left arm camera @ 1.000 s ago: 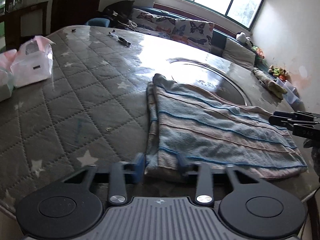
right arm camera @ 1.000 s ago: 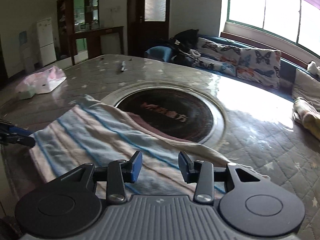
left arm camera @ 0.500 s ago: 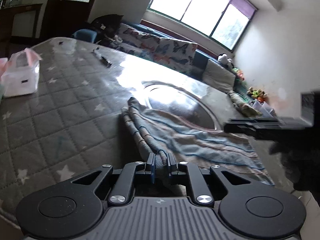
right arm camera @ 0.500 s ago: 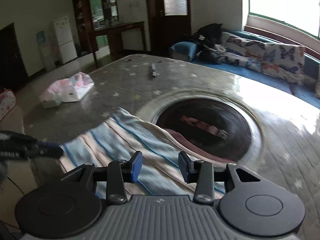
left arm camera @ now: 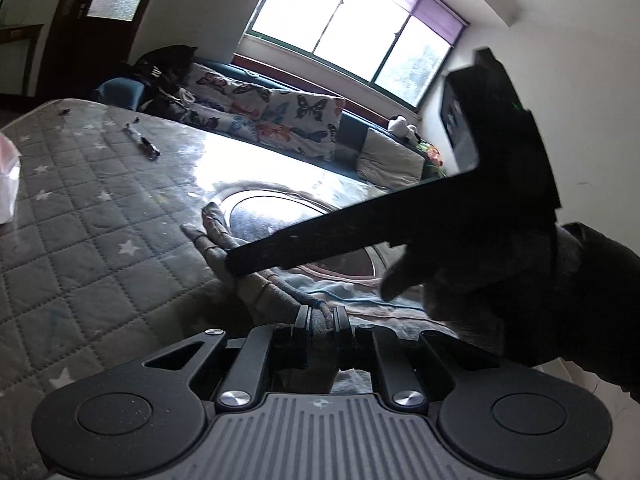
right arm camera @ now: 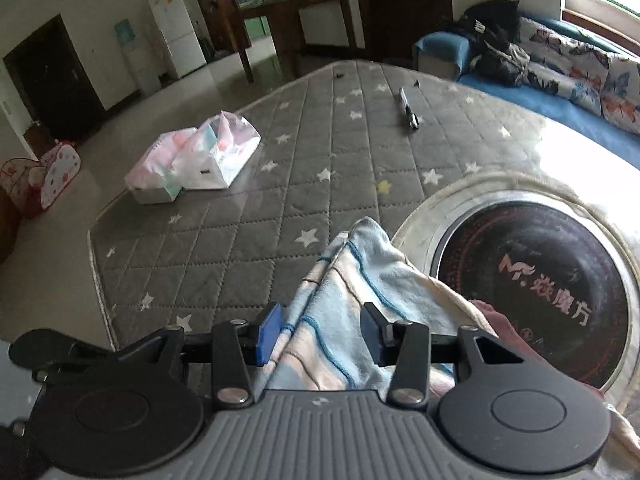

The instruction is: Fold clothes

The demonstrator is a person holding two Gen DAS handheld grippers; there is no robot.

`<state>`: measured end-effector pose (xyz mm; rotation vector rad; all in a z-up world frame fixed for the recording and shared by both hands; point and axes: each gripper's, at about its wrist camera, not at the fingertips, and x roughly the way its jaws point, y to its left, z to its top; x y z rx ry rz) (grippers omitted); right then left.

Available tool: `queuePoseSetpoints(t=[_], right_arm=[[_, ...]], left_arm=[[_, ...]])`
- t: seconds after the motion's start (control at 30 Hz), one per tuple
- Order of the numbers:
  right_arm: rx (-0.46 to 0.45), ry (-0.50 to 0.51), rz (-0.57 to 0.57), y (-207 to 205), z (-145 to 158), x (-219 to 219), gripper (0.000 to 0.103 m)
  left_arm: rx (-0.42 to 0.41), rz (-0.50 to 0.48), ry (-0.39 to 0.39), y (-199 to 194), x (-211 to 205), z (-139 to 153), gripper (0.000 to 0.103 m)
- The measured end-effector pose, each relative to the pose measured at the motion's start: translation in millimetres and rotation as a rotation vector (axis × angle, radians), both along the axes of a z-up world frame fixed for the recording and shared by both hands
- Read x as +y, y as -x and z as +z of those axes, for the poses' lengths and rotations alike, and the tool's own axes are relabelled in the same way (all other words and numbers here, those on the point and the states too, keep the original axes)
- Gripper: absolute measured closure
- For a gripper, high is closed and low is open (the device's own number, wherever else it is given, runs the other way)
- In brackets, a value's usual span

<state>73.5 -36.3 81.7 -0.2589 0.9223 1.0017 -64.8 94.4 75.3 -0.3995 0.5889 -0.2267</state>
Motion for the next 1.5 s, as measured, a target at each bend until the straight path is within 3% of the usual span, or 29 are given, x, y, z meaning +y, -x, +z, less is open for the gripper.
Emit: queuePoseSetpoints(t=[0.27,0.33,0.4,0.5,0.53,0.57,0.63,0.73,0.9,1.17,1.5], right_arm=[[0.027,0.033,0.015,-4,-10,11,0.059],[0.012,0.039,0.011,-3,-11,9,0.068],[-0.002,0.041,0.0,-4,-10,3,0.085],[-0.017,0.028,-0.033,-6,-7,-12,0.093],[-0.02,0.017,-0.047,-7,-5,-21,0.094],[-0.023,0.004,-0.061,-8,-3,-29,0.094],[-0.027,-0.018,-0.093,-11,1,-48,0.095],[-0.027,-0.048,-0.149,-14,5,-80,0.095],[-0.013,-0.101,-0.25,-15,7,-139,0.096],[0.032,-0.158,-0.425,-9,-10,-228,0.096],[0.067,-0.178,-0.539,-13,-34,-296,0.096]], left_arm=[[-0.008,-0.055,-0.031,-11,-20,2,0.091],[-0.008,-0.068,-0.042,-14,-27,2,0.091],[-0.006,-0.082,-0.046,-18,-31,3,0.091],[-0.016,-0.103,-0.037,-20,-33,5,0.087],[-0.03,-0.108,-0.037,-19,-33,7,0.08],[-0.045,-0.113,-0.038,-18,-33,9,0.075],[-0.082,-0.115,-0.051,-15,-33,14,0.054],[-0.106,-0.101,-0.079,-14,-33,16,0.052],[-0.056,-0.072,-0.094,-26,-33,12,0.048],[-0.003,-0.123,-0.126,-40,-58,1,0.046],[0.059,-0.169,-0.176,-58,-90,-11,0.043]])
